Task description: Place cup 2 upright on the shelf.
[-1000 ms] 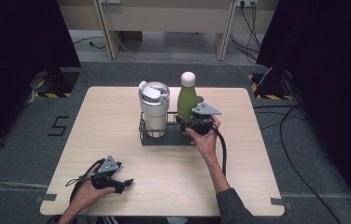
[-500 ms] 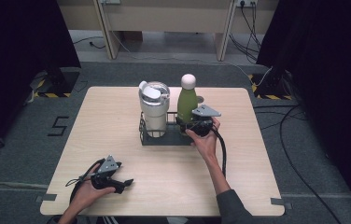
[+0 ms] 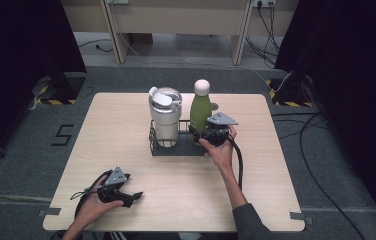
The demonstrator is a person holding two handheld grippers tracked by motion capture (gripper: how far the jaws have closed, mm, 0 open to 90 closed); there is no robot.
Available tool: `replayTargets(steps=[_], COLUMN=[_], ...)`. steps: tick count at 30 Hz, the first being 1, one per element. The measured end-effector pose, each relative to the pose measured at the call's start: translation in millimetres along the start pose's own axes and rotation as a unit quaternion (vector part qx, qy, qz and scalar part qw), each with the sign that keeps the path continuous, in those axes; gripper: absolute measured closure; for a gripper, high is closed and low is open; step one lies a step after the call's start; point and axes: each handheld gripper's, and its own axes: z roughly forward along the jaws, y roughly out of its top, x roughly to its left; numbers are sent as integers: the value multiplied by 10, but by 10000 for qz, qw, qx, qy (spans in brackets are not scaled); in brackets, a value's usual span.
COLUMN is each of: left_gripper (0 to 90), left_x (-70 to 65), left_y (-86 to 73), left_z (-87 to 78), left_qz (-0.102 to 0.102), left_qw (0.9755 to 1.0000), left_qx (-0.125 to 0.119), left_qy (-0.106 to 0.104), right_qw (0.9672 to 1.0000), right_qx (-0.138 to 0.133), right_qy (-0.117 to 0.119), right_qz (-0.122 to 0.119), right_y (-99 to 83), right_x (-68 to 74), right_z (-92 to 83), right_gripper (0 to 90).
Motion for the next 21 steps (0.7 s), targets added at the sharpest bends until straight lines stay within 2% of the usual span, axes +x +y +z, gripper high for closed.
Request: replayTargets(steps=[11, 21], left_gripper=[135, 135], left_x=[0, 0], left_y=[0, 0], left_z=[0, 0], left_qz=[-2, -2], left_qw=[10000, 10000], left_qx=[2, 1], left_qy=[-2, -1], right_qw=[9999, 9999], right_qx=[-119, -124], right_qy=[46, 30], right_qz=[10, 26], right_y=[84, 78], right_x=[4, 1], right_z=[-165, -267], right_gripper=[150, 149])
